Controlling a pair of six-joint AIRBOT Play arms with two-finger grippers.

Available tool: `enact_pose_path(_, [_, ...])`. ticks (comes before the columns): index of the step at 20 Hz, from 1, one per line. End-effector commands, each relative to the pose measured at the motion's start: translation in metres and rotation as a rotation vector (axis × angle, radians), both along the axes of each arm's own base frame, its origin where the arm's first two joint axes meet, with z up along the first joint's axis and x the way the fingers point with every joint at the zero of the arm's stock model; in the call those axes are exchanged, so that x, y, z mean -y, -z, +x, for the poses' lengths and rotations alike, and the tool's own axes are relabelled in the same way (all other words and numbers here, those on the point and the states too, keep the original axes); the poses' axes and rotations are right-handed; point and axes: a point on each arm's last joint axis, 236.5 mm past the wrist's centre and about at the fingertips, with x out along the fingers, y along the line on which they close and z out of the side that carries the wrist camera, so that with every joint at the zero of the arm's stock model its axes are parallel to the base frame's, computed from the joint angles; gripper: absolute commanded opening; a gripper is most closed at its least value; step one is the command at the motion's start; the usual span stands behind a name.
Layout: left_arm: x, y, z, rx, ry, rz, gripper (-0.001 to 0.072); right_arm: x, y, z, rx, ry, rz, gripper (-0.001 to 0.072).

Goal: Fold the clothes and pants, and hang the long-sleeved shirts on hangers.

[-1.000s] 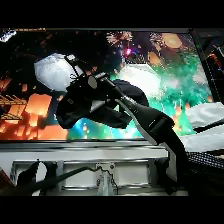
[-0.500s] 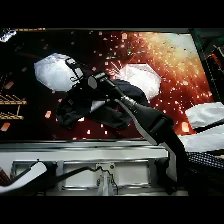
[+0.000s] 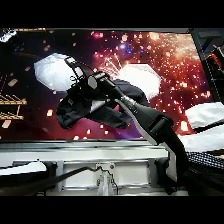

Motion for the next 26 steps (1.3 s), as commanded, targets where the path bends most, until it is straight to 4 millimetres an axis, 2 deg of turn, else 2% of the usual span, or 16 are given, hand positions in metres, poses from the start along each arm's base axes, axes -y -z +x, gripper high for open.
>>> enact_pose_path(1, [-0.006,0.012,0.012,-0.003,0.028,0.010,0.0301,-0.001,0.000,-0.003,-0.014,-0.005,0.004,0.0021])
enact_pose_path(6, [-0.014,0.019,0.024,0.017,0.037,0.021,0.0301,0.001,0.004,-0.009,-0.038,-0.016,-0.012,0.0021])
enact_pose_path(11, [-0.023,0.034,0.033,0.012,0.066,0.035,0.0290,0.005,0.010,-0.017,-0.068,-0.033,-0.039,0.0021])
enact_pose_path(15, [-0.030,0.050,0.032,-0.030,0.081,0.047,0.0290,0.006,0.011,-0.018,-0.072,-0.035,-0.044,0.0021])
enact_pose_path(20, [-0.037,0.048,0.037,-0.025,0.113,0.080,0.0280,0.007,0.013,-0.021,-0.083,-0.042,-0.054,0.0021])
enact_pose_path(26, [-0.047,0.049,0.027,-0.024,0.095,0.081,0.0204,0.008,0.014,-0.024,-0.094,-0.048,-0.062,0.0021])
